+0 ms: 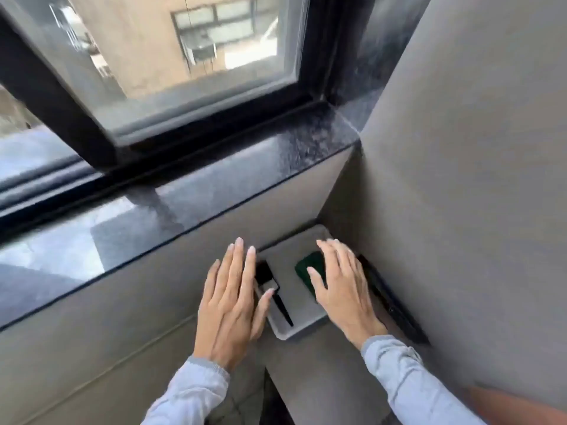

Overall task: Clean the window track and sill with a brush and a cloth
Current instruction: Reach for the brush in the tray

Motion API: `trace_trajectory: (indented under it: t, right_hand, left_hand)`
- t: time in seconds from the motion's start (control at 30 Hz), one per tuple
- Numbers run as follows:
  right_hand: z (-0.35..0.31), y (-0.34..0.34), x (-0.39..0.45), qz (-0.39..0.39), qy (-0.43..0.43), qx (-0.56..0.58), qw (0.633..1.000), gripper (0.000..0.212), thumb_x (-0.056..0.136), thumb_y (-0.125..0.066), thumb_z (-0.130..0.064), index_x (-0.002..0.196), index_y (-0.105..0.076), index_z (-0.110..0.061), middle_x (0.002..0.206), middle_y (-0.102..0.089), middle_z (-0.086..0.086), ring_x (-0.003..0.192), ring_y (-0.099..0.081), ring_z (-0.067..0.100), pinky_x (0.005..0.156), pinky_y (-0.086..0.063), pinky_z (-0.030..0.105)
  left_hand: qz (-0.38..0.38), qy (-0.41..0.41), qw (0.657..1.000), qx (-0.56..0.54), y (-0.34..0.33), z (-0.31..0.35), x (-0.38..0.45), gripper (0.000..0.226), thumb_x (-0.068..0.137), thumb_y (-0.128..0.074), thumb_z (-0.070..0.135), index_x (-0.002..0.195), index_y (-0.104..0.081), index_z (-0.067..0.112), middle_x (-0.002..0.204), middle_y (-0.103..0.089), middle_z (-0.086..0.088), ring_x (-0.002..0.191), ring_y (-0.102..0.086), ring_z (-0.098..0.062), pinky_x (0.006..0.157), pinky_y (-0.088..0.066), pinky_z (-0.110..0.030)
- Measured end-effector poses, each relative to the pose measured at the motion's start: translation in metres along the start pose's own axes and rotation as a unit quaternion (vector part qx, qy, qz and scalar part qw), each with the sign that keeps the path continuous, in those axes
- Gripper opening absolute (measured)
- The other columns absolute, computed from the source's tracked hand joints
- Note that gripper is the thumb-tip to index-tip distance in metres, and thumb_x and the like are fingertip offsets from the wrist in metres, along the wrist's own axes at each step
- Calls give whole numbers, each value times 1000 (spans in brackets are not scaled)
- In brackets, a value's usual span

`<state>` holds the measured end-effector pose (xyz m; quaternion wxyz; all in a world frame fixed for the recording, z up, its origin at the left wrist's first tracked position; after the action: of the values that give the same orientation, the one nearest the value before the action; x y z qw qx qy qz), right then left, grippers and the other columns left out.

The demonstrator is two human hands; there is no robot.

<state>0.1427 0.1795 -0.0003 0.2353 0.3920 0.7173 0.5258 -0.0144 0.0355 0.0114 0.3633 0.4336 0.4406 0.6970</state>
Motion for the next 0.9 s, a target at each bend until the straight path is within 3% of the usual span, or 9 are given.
trace_trajectory:
  t: [0.17, 0.23, 0.33, 0.5, 0.6, 0.73, 0.8, 0.9]
  right_hand:
    - [39, -152, -25, -235, -130, 78, 960, 33, 96, -60, -16, 129, -61, -9, 131, -61, 14, 121, -61, 35, 99, -52, 43]
    - [45, -198, -27, -276, -160, 84, 944, 33, 95, -60, -17, 127, -63, -10, 130, -62, 15, 121, -60, 35, 96, -54, 40]
    - [49, -255, -28, -313, -148, 28, 938, 36, 93, -64, -34, 118, -65, -7, 125, -64, 15, 122, -56, 35, 95, -54, 40]
    - [50, -281, -30, -260, -125, -25, 957, 36, 93, -64, -40, 105, -68, -6, 113, -68, 15, 111, -61, 36, 86, -55, 42]
    - [58, -265, -34, -255, -194, 63, 945, 28, 92, -66, -35, 100, -67, -8, 105, -73, 16, 99, -68, 37, 80, -59, 42]
    - [58, -203, -31, -148, -383, 240, 880, 20, 82, -83, -19, 97, -76, -7, 97, -77, 14, 98, -72, 31, 93, -59, 43]
    - [47, -157, -27, -78, -392, 263, 878, 13, 79, -85, -12, 89, -79, -7, 89, -79, 10, 93, -74, 29, 96, -57, 46]
    - [13, -80, -23, 9, -357, 247, 901, 6, 79, -85, -15, 75, -80, -16, 74, -79, 5, 77, -76, 22, 87, -58, 44]
  left_hand:
    - [-146, 42, 988, 1, -136, -22, -42, 68, 99, -44, 42, 147, -46, -6, 156, -47, -27, 143, -49, -40, 114, -48, -55]
    - [-196, 38, 980, 2, -181, -34, -55, 69, 99, -43, 41, 145, -47, -9, 154, -47, -30, 141, -50, -43, 109, -52, -58]
    - [-210, 16, 977, 24, -235, -51, -70, 71, 98, -41, 43, 147, -44, -10, 155, -45, -30, 143, -47, -44, 111, -49, -59]
    - [-194, 6, 980, 43, -269, -62, -87, 74, 101, -41, 47, 153, -36, -5, 161, -39, -26, 149, -41, -38, 120, -38, -53]
    - [-213, 16, 976, 32, -261, -57, -85, 75, 101, -36, 49, 152, -37, -5, 161, -40, -25, 148, -41, -38, 120, -40, -55]
    - [-223, -15, 975, 14, -216, -42, -66, 75, 99, -40, 49, 153, -37, -4, 162, -40, -23, 148, -42, -37, 119, -43, -53]
    - [-209, -15, 978, -1, -176, -29, -54, 74, 100, -44, 48, 153, -37, -3, 162, -40, -23, 148, -42, -38, 119, -43, -52]
    - [-163, -25, 986, -28, -100, -11, -36, 70, 100, -48, 46, 151, -42, -2, 159, -44, -23, 145, -47, -37, 111, -51, -51]
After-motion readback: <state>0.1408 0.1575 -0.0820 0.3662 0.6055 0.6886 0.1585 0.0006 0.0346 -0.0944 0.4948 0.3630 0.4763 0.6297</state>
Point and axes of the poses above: each hand's wrist, its own x-axis towards the middle knuckle, its own y-axis out of the back of the hand, z = x × y, the point moved 4 cm from there along x, towards the middle knuckle
